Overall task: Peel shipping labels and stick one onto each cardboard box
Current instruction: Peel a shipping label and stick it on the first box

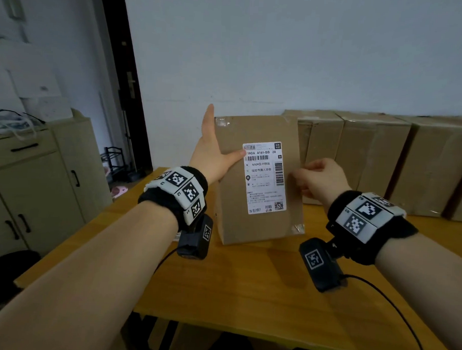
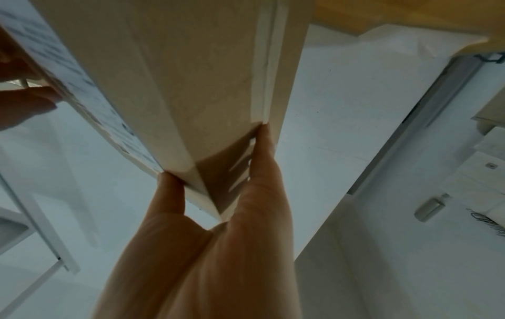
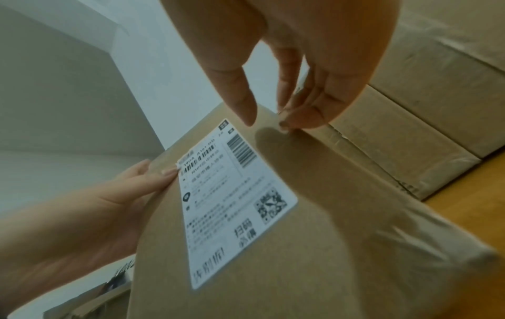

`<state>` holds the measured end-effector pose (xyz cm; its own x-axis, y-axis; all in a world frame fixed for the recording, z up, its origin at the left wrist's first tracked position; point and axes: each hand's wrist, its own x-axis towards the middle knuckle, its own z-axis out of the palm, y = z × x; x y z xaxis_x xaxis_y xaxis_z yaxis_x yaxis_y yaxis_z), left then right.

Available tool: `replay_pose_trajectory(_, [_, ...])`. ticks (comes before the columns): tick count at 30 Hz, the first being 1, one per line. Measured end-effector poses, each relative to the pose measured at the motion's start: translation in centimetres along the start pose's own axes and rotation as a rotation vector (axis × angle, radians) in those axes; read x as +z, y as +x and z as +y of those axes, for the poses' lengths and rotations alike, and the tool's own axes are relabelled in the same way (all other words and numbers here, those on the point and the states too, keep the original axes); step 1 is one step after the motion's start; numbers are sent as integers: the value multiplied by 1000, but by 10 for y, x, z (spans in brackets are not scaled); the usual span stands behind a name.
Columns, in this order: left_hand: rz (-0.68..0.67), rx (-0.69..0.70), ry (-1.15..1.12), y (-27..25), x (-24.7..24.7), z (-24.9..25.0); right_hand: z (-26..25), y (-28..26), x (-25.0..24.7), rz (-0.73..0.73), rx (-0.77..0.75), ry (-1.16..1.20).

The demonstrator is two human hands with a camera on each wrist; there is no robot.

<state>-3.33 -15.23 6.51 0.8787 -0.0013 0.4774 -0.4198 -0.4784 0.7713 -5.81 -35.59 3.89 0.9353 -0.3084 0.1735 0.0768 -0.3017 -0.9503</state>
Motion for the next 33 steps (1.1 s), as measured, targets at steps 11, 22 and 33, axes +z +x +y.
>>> replay_pose_trajectory(11, [-233, -304, 241, -22, -21, -13, 2, 7, 20, -91, -108, -74])
replay_pose_trajectory(22, [-56, -295, 78, 23, -65, -28, -36, 25, 77, -227, -102, 53])
replay_pose_trajectory(33, [-193, -432, 54, 92, -49, -68, -30, 88, 145, -119, -30, -136])
